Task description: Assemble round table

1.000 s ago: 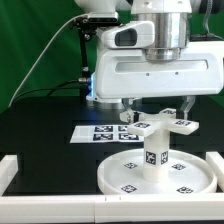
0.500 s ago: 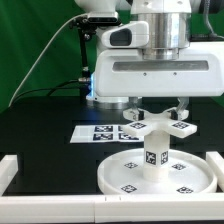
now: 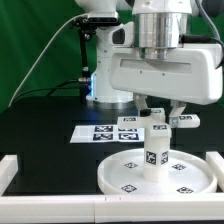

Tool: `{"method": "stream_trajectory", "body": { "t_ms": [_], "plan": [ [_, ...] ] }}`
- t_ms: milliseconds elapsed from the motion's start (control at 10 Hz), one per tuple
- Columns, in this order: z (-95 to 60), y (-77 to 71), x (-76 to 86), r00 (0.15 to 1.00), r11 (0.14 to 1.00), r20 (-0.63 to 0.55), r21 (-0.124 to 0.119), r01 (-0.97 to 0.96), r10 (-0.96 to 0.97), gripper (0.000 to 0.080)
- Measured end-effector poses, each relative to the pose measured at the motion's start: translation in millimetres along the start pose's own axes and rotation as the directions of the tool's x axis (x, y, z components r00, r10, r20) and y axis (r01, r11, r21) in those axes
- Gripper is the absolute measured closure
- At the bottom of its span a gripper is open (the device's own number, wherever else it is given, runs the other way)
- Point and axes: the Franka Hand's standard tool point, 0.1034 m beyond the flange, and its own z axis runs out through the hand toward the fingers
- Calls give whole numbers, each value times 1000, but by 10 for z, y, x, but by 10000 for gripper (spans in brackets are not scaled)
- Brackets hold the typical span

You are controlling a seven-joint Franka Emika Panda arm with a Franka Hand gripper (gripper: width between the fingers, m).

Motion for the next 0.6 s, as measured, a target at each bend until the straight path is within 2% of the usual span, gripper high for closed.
{"method": "stream_trajectory", "body": {
  "t_ms": [100, 200, 400, 500, 600],
  "plan": [
    [0, 9, 14, 973, 973, 17, 11, -232, 231, 361],
    [-2, 14, 14, 956, 956, 22, 13, -292, 292, 361],
    [8, 18, 13, 958, 958, 21, 12, -286, 286, 355],
    [13, 20, 12, 958, 958, 21, 11, -286, 286, 190],
    [-10, 18, 16, 975, 975, 25, 9, -222, 222, 190]
  ]
}}
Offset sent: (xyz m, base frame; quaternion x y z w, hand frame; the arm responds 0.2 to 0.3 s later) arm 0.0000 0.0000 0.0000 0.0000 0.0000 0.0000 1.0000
